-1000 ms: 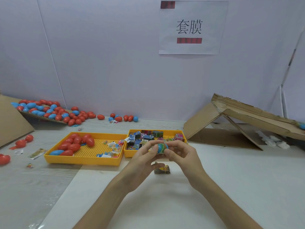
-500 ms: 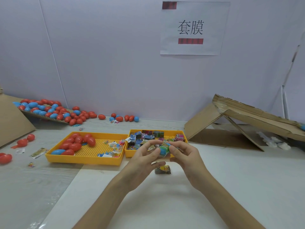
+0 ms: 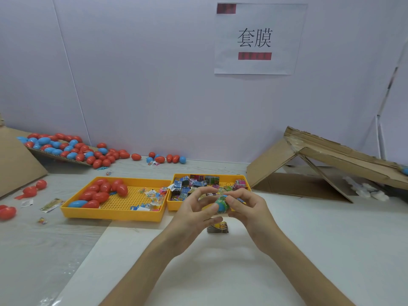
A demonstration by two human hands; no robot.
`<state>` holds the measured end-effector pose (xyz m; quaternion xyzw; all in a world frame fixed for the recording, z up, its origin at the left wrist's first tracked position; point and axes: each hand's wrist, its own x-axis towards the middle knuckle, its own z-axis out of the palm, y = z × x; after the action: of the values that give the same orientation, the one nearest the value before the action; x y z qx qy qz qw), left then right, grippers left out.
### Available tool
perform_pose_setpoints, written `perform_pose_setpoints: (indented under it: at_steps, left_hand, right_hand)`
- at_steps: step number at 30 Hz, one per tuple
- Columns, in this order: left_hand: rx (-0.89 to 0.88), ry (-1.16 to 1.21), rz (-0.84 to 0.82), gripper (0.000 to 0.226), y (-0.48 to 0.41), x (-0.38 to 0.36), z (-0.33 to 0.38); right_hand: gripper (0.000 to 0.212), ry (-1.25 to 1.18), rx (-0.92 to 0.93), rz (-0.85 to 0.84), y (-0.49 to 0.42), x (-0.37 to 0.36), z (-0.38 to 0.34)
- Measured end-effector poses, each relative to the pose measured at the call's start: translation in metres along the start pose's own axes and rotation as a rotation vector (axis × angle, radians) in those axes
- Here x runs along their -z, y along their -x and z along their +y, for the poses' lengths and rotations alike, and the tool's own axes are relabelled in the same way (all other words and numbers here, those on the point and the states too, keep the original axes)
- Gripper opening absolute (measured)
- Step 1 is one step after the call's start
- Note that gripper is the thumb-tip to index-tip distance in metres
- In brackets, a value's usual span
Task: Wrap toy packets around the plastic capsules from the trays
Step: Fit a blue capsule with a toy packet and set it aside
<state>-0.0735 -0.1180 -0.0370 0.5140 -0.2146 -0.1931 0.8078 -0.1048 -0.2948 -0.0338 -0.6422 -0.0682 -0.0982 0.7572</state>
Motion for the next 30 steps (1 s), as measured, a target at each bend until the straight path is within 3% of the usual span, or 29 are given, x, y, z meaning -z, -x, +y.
perform_pose_setpoints:
  at_steps: [10, 19, 30]
  left_hand:
    - [-0.056, -0.139, 0.027, 0.046, 0.0002, -0.0001, 0.0007]
    - [-0.053, -0.260, -0.005, 0.047, -0.0016, 0.0013, -0.0029]
    - [-0.111, -0.320, 0.033, 0.048, -0.0024, 0.0030, -0.0041]
  right_hand:
    - [0.024, -0.061, 0.018, -0.022, -0.0006, -0.0004, -0.0014]
    - [0.025, 0.031, 0.018, 0.044, -0.0005, 0.0013, 0.0001]
    - [0.033, 0.123, -0.022, 0.005, -0.0007, 0.0006, 0.0025]
